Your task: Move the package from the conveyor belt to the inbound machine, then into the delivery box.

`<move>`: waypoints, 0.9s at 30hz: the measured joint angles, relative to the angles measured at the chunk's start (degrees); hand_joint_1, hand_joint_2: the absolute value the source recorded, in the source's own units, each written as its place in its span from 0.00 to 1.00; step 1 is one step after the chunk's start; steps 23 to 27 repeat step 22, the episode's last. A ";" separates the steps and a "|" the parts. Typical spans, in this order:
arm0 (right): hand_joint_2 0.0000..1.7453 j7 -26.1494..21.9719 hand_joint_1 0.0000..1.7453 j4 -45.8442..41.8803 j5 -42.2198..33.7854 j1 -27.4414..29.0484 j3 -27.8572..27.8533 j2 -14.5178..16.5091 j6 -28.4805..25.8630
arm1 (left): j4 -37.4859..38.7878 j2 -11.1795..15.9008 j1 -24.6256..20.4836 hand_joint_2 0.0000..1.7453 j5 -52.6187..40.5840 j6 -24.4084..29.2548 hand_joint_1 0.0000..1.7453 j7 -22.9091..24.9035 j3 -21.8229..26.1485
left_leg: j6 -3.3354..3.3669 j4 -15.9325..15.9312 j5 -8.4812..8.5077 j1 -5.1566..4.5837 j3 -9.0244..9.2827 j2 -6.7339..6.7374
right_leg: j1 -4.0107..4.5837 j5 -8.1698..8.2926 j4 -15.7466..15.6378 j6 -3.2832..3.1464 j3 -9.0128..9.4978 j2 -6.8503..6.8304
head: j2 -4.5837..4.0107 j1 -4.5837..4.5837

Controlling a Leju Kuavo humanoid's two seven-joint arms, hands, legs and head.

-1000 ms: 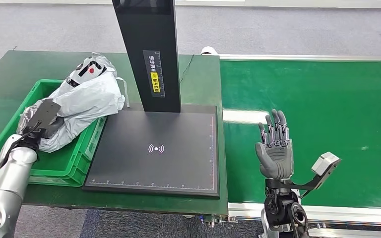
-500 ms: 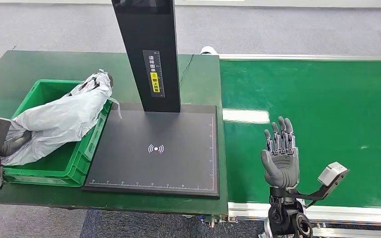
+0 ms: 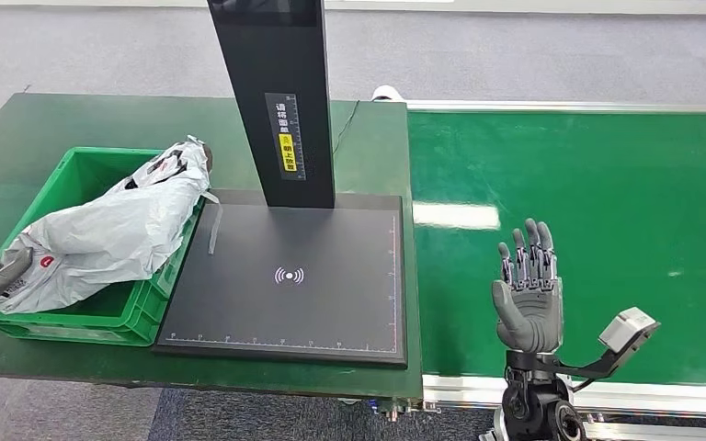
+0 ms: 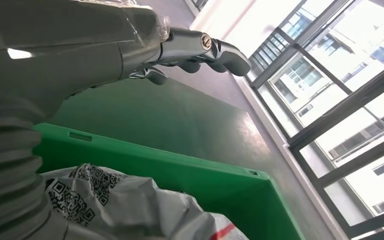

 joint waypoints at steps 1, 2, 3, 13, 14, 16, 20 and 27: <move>1.00 0.01 0.00 -0.01 0.00 0.02 -0.01 0.01 -0.01 | -0.32 -0.16 0.09 1.00 0.01 -0.02 0.00 -0.04 0.01 | 0.00 0.00 0.00 0.00 -0.01 0.00 | 0.00 0.00 0.00 0.00 0.00 0.00 | 0.00 0.01; 1.00 0.01 0.00 -0.01 -0.01 0.02 -0.01 0.01 -0.01 | -0.57 -0.31 0.15 1.00 0.01 -0.03 0.00 -0.06 0.01 | 0.00 0.00 0.00 0.00 -0.01 0.00 | 0.00 0.00 0.00 0.00 0.00 0.00 | 0.00 0.01; 1.00 0.01 0.00 -0.02 -0.01 0.03 -0.02 0.01 -0.01 | -0.82 -0.43 0.19 1.00 0.01 -0.08 0.00 -0.09 0.02 | 0.00 0.00 0.00 0.00 -0.01 0.00 | 0.00 0.00 0.00 0.00 -0.01 0.00 | 0.00 0.01; 1.00 -0.16 0.00 -0.33 -0.27 0.43 -0.04 0.08 -0.18 | -9.49 -4.11 2.54 1.00 10.80 6.00 0.00 -10.01 0.66 | 0.00 0.00 -0.01 -0.01 -0.01 -0.01 | -0.01 0.00 0.00 0.00 0.00 0.02 | 0.00 -0.01; 1.00 -0.40 0.00 -0.32 0.02 0.42 -0.04 0.12 -0.67 | -12.19 -5.43 3.35 1.00 14.86 7.88 0.00 -12.95 0.91 | 0.01 0.00 -0.01 -0.01 -0.01 -0.01 | -0.01 0.00 0.00 0.00 0.00 0.02 | 0.00 -0.01; 1.00 -1.49 0.00 -0.31 2.35 0.32 0.13 0.17 -3.06 | -18.87 -8.56 6.28 1.00 21.79 10.77 0.00 -18.21 0.80 | 0.04 0.00 -0.07 -0.05 -0.01 0.01 | -0.05 -0.01 -0.02 0.02 0.00 0.03 | 0.00 -0.01; 1.00 -3.21 0.00 -0.28 7.12 0.06 0.90 0.16 -6.87 | -31.26 -14.11 13.88 1.00 25.77 14.41 0.00 -23.44 -1.86 | 0.09 0.00 -0.17 -0.10 -0.01 0.01 | -0.09 -0.07 -0.06 0.09 -0.01 0.04 | 0.00 0.01; 1.00 -3.31 0.00 -0.28 7.45 -0.07 1.19 0.16 -7.21 | -34.18 -15.30 15.63 1.00 26.13 15.10 0.00 -23.83 -2.72 | 0.10 0.00 -0.17 -0.09 -0.01 -0.04 | -0.09 -0.08 -0.06 0.11 0.01 0.02 | 0.00 0.01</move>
